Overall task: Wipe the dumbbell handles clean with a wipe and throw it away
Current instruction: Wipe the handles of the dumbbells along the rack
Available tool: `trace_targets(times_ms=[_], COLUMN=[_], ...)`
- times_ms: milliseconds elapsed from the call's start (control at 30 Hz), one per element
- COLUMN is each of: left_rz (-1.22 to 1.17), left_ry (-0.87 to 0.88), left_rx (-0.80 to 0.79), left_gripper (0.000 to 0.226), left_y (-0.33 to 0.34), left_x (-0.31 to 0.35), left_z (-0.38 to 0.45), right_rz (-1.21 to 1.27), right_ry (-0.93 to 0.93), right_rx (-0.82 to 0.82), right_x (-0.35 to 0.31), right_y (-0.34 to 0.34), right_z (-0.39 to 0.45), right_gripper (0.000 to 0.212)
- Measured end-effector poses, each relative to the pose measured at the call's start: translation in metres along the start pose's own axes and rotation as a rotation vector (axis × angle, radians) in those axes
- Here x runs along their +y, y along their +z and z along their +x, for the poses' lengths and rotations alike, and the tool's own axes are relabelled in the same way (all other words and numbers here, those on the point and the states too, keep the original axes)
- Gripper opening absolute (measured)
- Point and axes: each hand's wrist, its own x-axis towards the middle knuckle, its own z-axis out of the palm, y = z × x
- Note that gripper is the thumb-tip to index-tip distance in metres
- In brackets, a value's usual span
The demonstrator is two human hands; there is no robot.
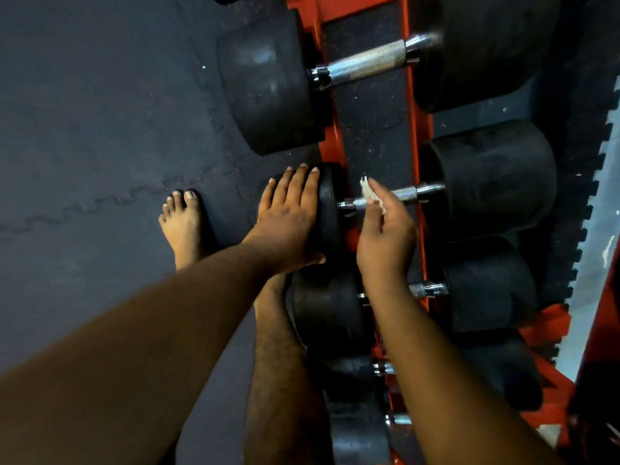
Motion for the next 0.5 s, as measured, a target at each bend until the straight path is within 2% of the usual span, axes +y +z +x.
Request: trace_targets(times_ms=[67, 133, 200, 233, 367, 500], left_rz=[-0.001, 0.001, -0.002, -0.003, -0.009, -0.006], left_ry=[-0.003, -0.006, -0.006, -0.004, 0.0, -0.004], left_rx=[-0.004, -0.014, -0.019, -0.015, 0.002, 0.001], left_gripper=[0.15, 0.151, 0.151, 0.152, 0.153, 0.153], left_y=[0.0, -0.001, -0.001, 0.0, 0.003, 0.002], left_x=[0.0, 0.001, 0.001, 0.001, -0.002, -0.001], left_z=[0.0, 0.001, 0.001, 0.001, 0.002, 0.002], right_rz=[-0.381, -0.752, -0.992, -1.057, -1.097, -1.118], right_ry=[-0.259, -0.513, -0.689, -0.701, -0.454, -0.736], right_rx=[-0.122, -0.319, -0.41, -0.386, -0.146, -0.325], right_x=[0.01, 0.026, 0.047, 0.057, 0.064, 0.066], right_y=[0.0, 0.004, -0.004, -0.012, -0.027, -0.002], right_z=[0.023, 0.025, 0.02, 0.02, 0.018, 0.004], right_gripper=[0.041, 0.053, 0.067, 0.072, 0.082, 0.069])
